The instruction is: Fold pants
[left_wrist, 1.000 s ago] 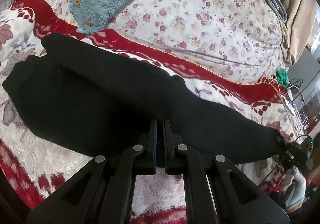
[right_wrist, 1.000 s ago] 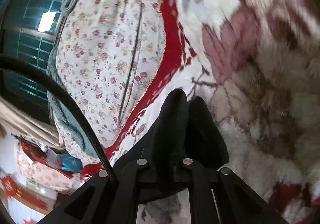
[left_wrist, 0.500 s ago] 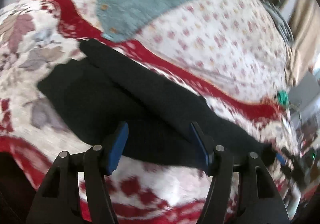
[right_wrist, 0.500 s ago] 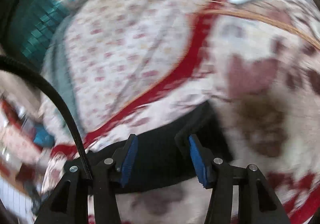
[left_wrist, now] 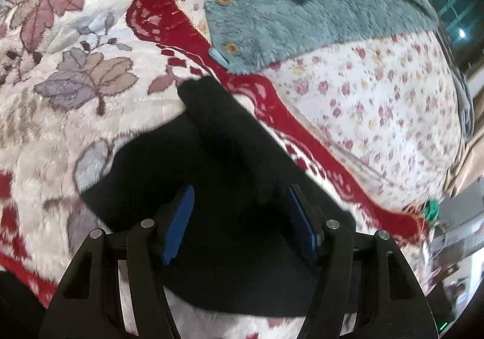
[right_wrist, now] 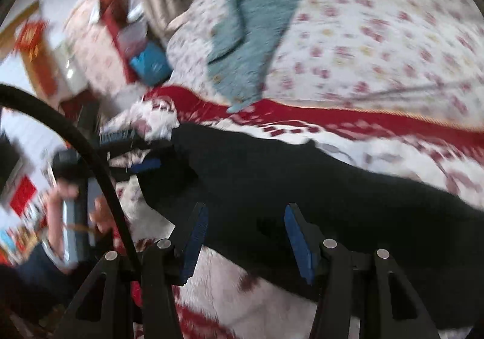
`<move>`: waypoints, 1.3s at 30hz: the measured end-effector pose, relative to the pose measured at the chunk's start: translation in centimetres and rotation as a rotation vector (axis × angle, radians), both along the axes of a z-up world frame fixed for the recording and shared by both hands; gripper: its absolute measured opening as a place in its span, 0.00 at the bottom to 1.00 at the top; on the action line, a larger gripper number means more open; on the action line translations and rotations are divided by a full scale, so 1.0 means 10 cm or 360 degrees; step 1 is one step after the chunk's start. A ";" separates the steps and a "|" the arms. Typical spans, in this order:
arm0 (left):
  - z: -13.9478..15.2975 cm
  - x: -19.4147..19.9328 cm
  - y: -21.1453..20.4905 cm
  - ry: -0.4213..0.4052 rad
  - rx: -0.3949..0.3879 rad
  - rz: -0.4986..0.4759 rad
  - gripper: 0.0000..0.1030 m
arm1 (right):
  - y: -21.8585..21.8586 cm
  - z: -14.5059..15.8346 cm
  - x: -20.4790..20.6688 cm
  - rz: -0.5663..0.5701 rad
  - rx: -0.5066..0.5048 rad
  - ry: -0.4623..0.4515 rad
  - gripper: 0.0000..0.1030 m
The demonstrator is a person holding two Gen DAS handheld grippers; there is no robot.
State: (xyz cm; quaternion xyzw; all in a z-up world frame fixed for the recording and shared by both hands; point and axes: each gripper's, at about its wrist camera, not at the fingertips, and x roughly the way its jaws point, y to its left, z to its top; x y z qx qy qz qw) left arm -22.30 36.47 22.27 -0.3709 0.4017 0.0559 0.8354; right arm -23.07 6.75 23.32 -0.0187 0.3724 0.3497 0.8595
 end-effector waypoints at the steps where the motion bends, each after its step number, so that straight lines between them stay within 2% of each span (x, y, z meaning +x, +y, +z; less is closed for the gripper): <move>1: 0.01 0.04 0.04 -0.0011 -0.0003 0.0004 0.61 | 0.06 -0.03 -0.01 0.0018 -0.0054 -0.0028 0.49; 4: 0.00 0.18 0.09 -0.0002 0.0023 -0.0021 0.63 | 0.22 -0.14 -0.01 0.0061 -0.0203 -0.0130 0.49; 7: -0.03 0.31 0.10 0.0010 0.0066 -0.0033 0.63 | 0.32 -0.23 0.04 0.0081 -0.0305 -0.0144 0.50; 10: -0.08 0.38 0.16 0.0003 0.0028 -0.0015 0.63 | 0.36 -0.30 0.06 0.0091 -0.0391 -0.0184 0.50; 13: -0.20 0.51 0.24 0.0054 -0.0032 -0.0006 0.63 | 0.39 -0.35 0.12 0.0060 -0.0478 -0.0219 0.50; 16: -0.29 0.59 0.30 0.0046 -0.0064 0.0033 0.62 | 0.37 -0.34 0.19 0.0045 -0.0444 -0.0214 0.45; 18: -0.28 0.57 0.32 0.0009 -0.0093 0.0057 0.36 | 0.31 -0.31 0.27 0.0038 -0.0359 -0.0169 0.21; 19: -0.26 0.57 0.32 0.0027 -0.0066 0.0047 0.18 | 0.28 -0.28 0.29 0.0042 -0.0296 -0.0145 0.15; 21: -0.20 0.54 0.33 0.0007 -0.0072 0.0033 0.15 | 0.19 -0.22 0.33 0.0031 -0.0192 -0.0112 0.09; 23: -0.11 0.46 0.32 -0.0018 -0.0075 0.0034 0.12 | 0.16 -0.13 0.31 0.0047 -0.0124 -0.0100 0.07; 27: 0.22 0.19 0.34 -0.0154 -0.0084 0.0020 0.12 | 0.11 0.10 0.14 0.0099 -0.0053 -0.0136 0.07; 29: 0.38 -0.01 0.35 -0.0206 -0.0055 0.0006 0.12 | 0.09 0.18 0.06 0.0130 -0.0043 -0.0129 0.07; 31: 0.44 -0.21 0.33 -0.0199 0.0008 -0.0003 0.12 | 0.08 0.24 -0.06 0.0160 -0.0026 -0.0126 0.07; 32: 0.41 -0.26 0.31 -0.0173 0.0039 -0.0002 0.12 | 0.09 0.23 -0.11 0.0174 -0.0033 -0.0122 0.07; 34: 0.20 -0.34 0.30 -0.0029 0.0133 0.0039 0.12 | 0.12 0.13 -0.19 0.0188 -0.0056 -0.0083 0.07; 37: -0.20 -0.31 0.29 0.0147 0.0212 0.0042 0.14 | 0.21 -0.19 -0.16 0.0173 -0.0086 0.0062 0.07; 39: -0.21 -0.34 0.30 0.0115 0.0229 0.0075 0.20 | 0.27 -0.37 -0.13 0.0136 -0.0134 0.0126 0.10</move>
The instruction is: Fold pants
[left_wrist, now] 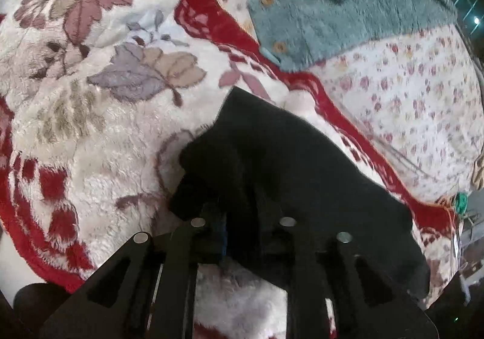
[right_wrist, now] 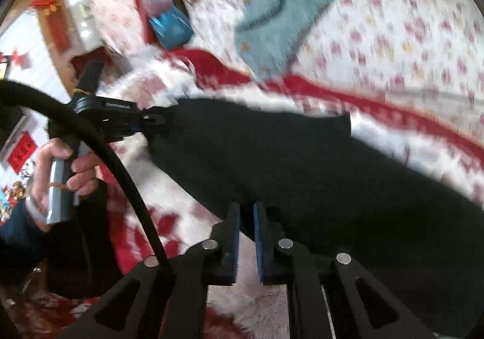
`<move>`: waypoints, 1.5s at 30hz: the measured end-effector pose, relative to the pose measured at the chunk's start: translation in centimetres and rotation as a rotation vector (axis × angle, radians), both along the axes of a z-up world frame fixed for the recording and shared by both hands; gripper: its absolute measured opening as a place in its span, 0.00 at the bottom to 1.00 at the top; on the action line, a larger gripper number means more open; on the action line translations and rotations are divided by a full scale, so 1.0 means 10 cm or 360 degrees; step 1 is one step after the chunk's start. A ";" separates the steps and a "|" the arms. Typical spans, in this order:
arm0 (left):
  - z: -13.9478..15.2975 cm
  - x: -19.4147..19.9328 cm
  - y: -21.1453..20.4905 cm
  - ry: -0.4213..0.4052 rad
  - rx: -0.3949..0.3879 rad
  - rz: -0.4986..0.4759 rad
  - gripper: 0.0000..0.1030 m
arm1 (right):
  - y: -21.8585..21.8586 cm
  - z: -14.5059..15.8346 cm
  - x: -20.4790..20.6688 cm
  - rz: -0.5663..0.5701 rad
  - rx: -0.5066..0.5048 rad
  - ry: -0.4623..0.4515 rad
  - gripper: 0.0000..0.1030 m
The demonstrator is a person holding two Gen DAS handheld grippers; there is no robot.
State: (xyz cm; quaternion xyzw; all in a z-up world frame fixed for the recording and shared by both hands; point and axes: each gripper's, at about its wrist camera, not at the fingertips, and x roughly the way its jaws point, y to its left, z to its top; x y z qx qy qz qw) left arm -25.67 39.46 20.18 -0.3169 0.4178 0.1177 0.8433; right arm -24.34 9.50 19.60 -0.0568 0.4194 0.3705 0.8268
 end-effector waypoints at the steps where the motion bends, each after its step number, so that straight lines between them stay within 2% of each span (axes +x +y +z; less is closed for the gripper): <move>1: 0.05 -0.02 0.01 -0.0008 0.0010 -0.0002 0.22 | -0.01 0.01 -0.01 -0.0010 0.0021 0.0003 0.11; 3: 0.19 -0.05 0.00 -0.0020 0.0065 -0.0014 0.30 | -0.09 0.15 -0.04 0.0005 0.0125 0.0038 0.24; 5: 0.32 -0.16 0.05 -0.0037 0.0133 0.0055 0.40 | -0.20 0.28 -0.09 0.0029 0.0191 0.0023 0.38; 8: 0.45 -0.33 0.13 -0.0104 0.0113 0.0121 0.52 | -0.44 0.41 -0.15 -0.0023 0.0207 -0.0023 0.39; 11: 0.55 -0.38 0.07 -0.0134 0.0116 0.0095 0.52 | -0.70 0.44 -0.14 -0.0139 0.0222 -0.0014 0.39; 15: 0.64 -0.34 -0.20 -0.0163 0.0167 -0.0006 0.52 | -1.13 0.38 -0.06 -0.0361 0.0318 0.0065 0.39; 18: 0.60 -0.25 -0.46 -0.0155 0.0185 -0.0097 0.52 | -1.35 0.38 -0.03 -0.0489 0.0374 0.0110 0.39; 21: 0.47 -0.13 -0.75 -0.0088 0.0189 -0.0209 0.52 | -1.54 0.44 -0.06 -0.0575 0.0465 0.0118 0.39; 24: 0.46 -0.03 -1.07 -0.0054 0.0194 -0.0331 0.52 | -1.75 0.51 -0.12 -0.0635 0.0491 0.0076 0.40; 28: 0.65 0.07 -1.48 -0.0145 0.0208 -0.0468 0.52 | -2.06 0.61 -0.17 -0.0723 0.0441 0.0020 0.41; 36: 0.82 0.33 -2.39 -0.0177 0.0157 -0.0783 0.52 | -2.78 0.75 -0.44 -0.0935 0.0560 -0.0064 0.42; 41: 0.86 0.34 -2.77 -0.0171 0.0131 -0.0872 0.52 | -3.07 0.72 -0.47 -0.0987 0.0606 -0.0044 0.43; 45: 0.83 0.32 -2.94 -0.0117 0.0150 -0.0892 0.52 | -3.14 0.73 -0.47 -0.0898 0.0635 -0.0103 0.43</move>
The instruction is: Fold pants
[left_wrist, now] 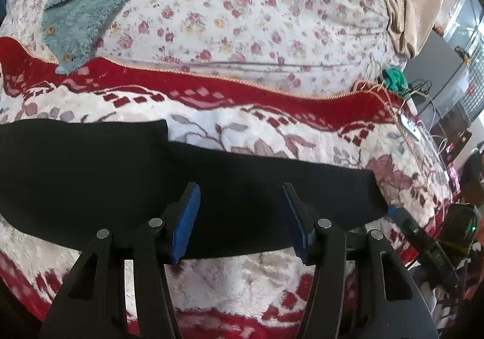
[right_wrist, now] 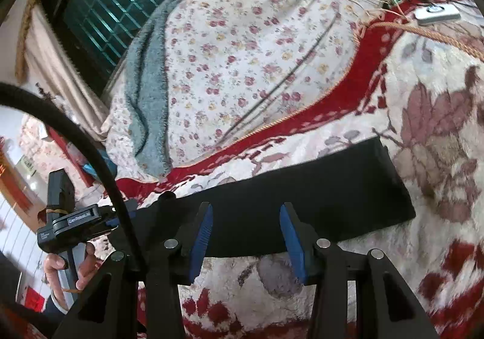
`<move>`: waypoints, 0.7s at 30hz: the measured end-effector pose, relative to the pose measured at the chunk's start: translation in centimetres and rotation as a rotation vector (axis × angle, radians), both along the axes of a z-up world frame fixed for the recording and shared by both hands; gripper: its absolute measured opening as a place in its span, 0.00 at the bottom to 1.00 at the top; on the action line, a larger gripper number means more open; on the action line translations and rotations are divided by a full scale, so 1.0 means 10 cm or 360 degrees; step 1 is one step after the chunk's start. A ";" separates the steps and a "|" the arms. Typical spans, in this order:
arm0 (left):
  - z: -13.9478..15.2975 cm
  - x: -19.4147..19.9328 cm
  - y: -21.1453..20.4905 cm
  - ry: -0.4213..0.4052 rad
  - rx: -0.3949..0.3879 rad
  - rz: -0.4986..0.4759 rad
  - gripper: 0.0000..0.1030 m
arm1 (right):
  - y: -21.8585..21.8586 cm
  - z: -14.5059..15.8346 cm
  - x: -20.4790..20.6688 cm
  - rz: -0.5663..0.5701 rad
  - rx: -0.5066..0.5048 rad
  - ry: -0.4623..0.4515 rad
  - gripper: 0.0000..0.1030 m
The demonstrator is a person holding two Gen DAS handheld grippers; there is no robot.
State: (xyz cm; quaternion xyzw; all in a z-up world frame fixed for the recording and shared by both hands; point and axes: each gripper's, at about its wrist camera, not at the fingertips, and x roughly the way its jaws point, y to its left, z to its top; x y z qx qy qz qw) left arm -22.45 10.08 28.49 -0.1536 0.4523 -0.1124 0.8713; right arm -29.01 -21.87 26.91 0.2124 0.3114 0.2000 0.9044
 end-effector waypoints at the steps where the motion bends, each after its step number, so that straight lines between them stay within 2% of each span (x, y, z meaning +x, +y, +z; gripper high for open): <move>1: -0.01 0.01 -0.02 0.0015 0.0002 0.0006 0.52 | 0.00 -0.01 0.01 0.0022 -0.0018 -0.0016 0.43; 4: -0.03 0.03 -0.08 0.0056 -0.0021 0.0037 0.52 | 0.00 -0.06 -0.01 0.0067 -0.0123 -0.0065 0.43; 14: 0.08 0.07 -0.50 0.0009 0.0000 -0.0075 0.52 | -0.18 -0.16 0.02 0.0107 0.0136 -0.0063 0.44; 17: 0.03 0.11 -0.59 0.0045 -0.0007 -0.0112 0.52 | -0.22 -0.17 0.04 0.0081 0.0169 -0.0065 0.49; 21: 0.01 0.13 -0.66 0.0072 -0.0056 -0.0140 0.52 | -0.24 -0.16 0.03 0.0079 0.0187 -0.0073 0.49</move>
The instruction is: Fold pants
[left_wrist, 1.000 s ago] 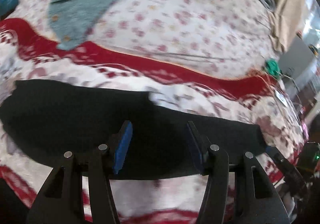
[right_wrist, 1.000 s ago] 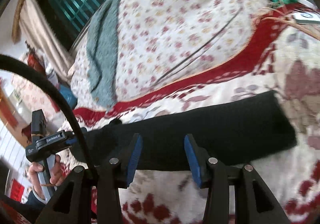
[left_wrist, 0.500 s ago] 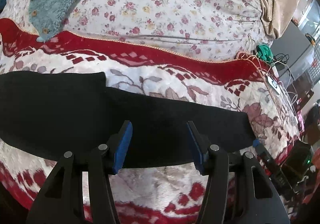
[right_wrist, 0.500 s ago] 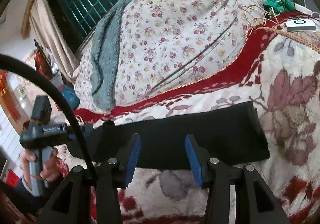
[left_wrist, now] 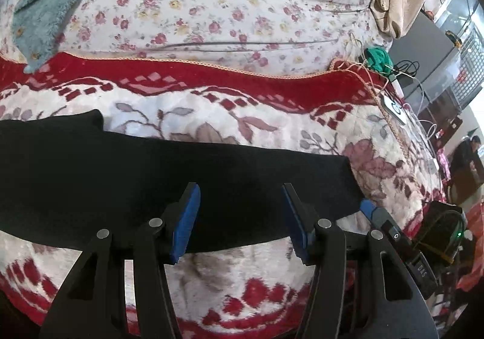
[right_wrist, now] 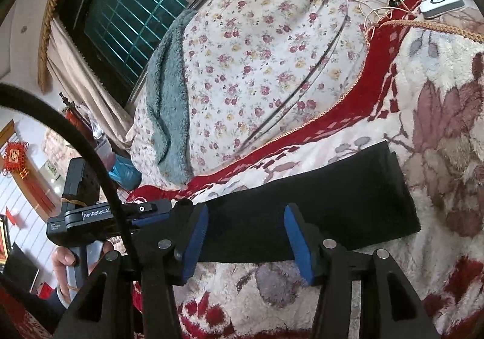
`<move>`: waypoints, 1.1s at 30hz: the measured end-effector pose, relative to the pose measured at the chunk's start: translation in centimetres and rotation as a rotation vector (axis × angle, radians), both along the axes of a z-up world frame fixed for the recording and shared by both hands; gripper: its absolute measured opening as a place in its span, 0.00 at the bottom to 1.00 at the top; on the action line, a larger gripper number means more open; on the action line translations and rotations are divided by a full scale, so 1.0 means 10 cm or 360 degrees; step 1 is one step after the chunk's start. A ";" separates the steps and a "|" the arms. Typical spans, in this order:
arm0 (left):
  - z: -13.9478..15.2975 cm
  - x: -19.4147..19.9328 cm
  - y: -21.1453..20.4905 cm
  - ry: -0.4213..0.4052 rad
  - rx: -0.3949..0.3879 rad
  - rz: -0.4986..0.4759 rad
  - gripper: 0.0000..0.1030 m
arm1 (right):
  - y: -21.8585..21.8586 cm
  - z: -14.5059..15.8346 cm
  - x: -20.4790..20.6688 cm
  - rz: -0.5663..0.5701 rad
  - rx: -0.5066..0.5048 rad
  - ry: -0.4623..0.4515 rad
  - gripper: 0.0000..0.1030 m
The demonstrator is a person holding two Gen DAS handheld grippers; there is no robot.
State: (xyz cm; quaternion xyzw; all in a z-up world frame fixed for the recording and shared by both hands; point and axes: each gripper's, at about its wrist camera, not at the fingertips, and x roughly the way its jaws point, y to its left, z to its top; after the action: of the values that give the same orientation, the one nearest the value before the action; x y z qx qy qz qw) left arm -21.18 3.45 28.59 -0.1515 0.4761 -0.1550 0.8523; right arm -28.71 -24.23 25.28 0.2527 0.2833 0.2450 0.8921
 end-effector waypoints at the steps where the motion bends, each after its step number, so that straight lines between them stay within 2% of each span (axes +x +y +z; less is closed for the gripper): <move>1: 0.01 -0.01 -0.01 -0.0014 0.0004 0.0000 0.52 | -0.01 0.00 0.00 0.0002 0.0010 -0.0003 0.49; 9: 0.07 -0.05 0.02 -0.0052 0.0015 -0.0009 0.52 | -0.05 -0.01 0.01 -0.0011 0.0055 0.0002 0.49; 14: 0.06 0.02 0.06 -0.0016 -0.0094 -0.0040 0.52 | -0.01 -0.02 0.02 -0.0012 0.0003 0.0022 0.49; 16: 0.04 0.04 0.03 -0.0012 -0.0113 -0.0076 0.55 | -0.02 -0.01 0.01 -0.0044 -0.0029 0.0040 0.51; 18: 0.01 0.07 -0.01 -0.0004 -0.0116 -0.0147 0.55 | -0.05 0.03 -0.02 -0.0123 -0.0064 0.0066 0.60; 20: 0.00 0.13 -0.04 0.0007 -0.0110 -0.0195 0.55 | -0.13 0.04 -0.04 -0.0241 -0.0082 0.0167 0.68; 24: -0.04 0.26 0.01 0.0001 -0.0088 -0.0258 0.55 | -0.36 -0.06 -0.14 -0.0401 0.0070 0.0357 0.68; 29: -0.25 0.53 0.14 0.0085 -0.0120 -0.0283 0.60 | -0.44 -0.14 -0.11 -0.0492 -0.0031 0.0524 0.68; 33: -0.36 0.78 0.03 0.0163 -0.0208 -0.0395 0.63 | -0.50 -0.23 -0.07 -0.0554 0.0052 0.0619 0.68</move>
State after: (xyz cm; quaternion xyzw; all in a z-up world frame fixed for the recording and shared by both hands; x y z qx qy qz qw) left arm -13.38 3.73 25.02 -0.1544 0.5229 -0.2818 0.7895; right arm -29.37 -29.21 22.94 0.3543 0.3976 0.0390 0.8455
